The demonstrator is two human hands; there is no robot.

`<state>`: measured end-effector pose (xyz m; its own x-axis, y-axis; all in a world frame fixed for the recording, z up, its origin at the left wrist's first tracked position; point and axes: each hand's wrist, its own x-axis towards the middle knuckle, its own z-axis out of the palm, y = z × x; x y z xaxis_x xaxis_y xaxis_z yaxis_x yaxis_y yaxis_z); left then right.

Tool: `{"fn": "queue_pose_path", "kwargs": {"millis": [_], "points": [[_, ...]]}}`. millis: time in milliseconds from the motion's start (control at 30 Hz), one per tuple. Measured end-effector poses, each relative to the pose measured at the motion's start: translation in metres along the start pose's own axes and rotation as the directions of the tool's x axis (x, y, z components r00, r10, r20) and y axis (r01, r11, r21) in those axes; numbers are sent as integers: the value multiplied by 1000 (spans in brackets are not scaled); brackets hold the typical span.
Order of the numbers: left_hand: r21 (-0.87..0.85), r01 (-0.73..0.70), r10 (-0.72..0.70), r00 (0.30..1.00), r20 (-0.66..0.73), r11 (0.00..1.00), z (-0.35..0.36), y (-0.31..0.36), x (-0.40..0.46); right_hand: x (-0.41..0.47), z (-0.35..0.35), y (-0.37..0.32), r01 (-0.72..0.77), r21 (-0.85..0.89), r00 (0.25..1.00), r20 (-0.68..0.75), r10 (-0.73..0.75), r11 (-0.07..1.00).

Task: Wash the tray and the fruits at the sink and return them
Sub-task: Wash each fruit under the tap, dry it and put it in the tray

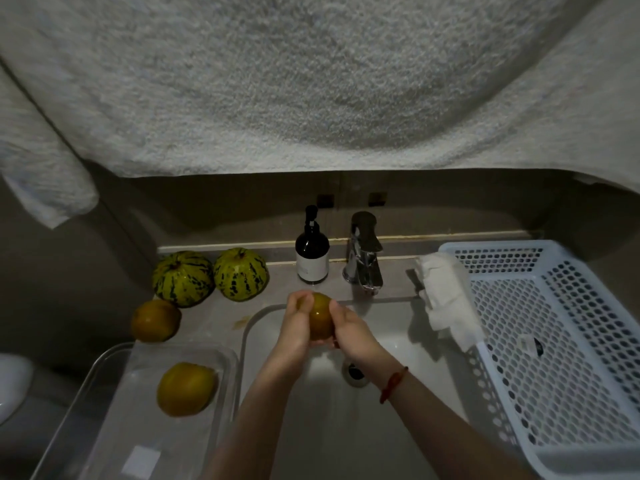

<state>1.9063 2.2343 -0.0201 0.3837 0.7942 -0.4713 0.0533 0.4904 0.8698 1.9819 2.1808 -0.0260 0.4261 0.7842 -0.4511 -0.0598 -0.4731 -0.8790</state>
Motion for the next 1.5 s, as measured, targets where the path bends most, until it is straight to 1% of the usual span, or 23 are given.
{"fn": "queue_pose_path", "kwargs": {"millis": [67, 100, 133, 167, 200, 267, 300, 333, 367, 467, 533, 600, 667, 733, 833, 900, 1000, 1233, 1333, 1400, 1433, 1467, 1500], "points": [[-243, 62, -49, 997, 61, 968, -10, 14, 4, 2, 1, -19, 112, -104, 994, 10, -111, 988], [-330, 70, -41, 995, 94, 941, -14, 20, 7, 4, -1, -30, 163, -195, 985, -17, -170, 967], [-379, 61, -22, 994, 106, 923, -18, 26, 11, 6, -2, -41, 191, -292, 974, -64, -219, 937], [-402, 44, -3, 995, 102, 914, -22, 33, 15, 8, -4, -55, 208, -362, 957, -115, -265, 909], [-413, 34, 5, 996, 94, 910, -25, 39, 19, 10, -5, -70, 238, -391, 933, -161, -320, 889], [-408, 43, -5, 996, 92, 912, -26, 52, 27, 18, -9, -102, 323, -407, 865, -238, -441, 854], [-395, 52, -17, 996, 93, 917, -25, 59, 30, 26, -11, -117, 345, -415, 839, -265, -475, 842], [-380, 59, -28, 996, 86, 923, -23, 65, 33, 36, -14, -131, 347, -422, 831, -276, -483, 837], [-373, 63, -39, 997, 72, 926, -21, 70, 34, 44, -16, -141, 333, -417, 843, -270, -465, 846], [-413, 73, -62, 997, 41, 908, -14, 77, 37, 64, -19, -158, 271, -342, 919, -185, -348, 900], [-447, 88, -79, 996, 40, 890, -10, 78, 37, 72, -18, -161, 232, -409, 938, -146, -315, 882], [-461, 93, -87, 996, 34, 883, -7, 79, 37, 78, -17, -164, 195, -478, 947, -136, -292, 857], [-458, 89, -82, 996, 35, 884, -2, 81, 36, 82, -17, -164, 153, -473, 961, -134, -242, 868], [-464, 85, -76, 996, 38, 882, 3, 82, 36, 86, -16, -162, 128, -423, 975, -112, -191, 897], [-501, 93, -84, 996, 40, 860, 7, 84, 36, 89, -13, -159, 103, -336, 978, -136, -156, 936], [-530, 103, -91, 995, 49, 842, 8, 83, 36, 90, -13, -157, 96, -304, 975, -163, -151, 948], [-553, 110, -95, 994, 56, 826, 7, 83, 36, 91, -12, -156, 83, -248, 978, -167, -127, 965], [-560, 114, -93, 993, 67, 820, 5, 83, 36, 93, -11, -154, 70, -202, 979, -176, -106, 977], [-546, 112, -91, 994, 66, 830, 4, 82, 36, 91, -12, -151, 99, -168, 976, -174, -129, 981], [-532, 110, -85, 994, 71, 840, 3, 82, 35, 87, -13, -148, 174, -218, 958, -188, -216, 960], [-528, 108, -78, 994, 79, 842, 2, 82, 34, 84, -13, -146, 221, -310, 932, -211, -294, 925], [-526, 107, -72, 994, 86, 844, 2, 81, 33, 80, -12, -144, 254, -441, 890, -241, -386, 861], [-522, 103, -68, 994, 85, 847, 1, 81, 33, 75, -11, -142, 274, -570, 827, -271, -492, 774]]}}
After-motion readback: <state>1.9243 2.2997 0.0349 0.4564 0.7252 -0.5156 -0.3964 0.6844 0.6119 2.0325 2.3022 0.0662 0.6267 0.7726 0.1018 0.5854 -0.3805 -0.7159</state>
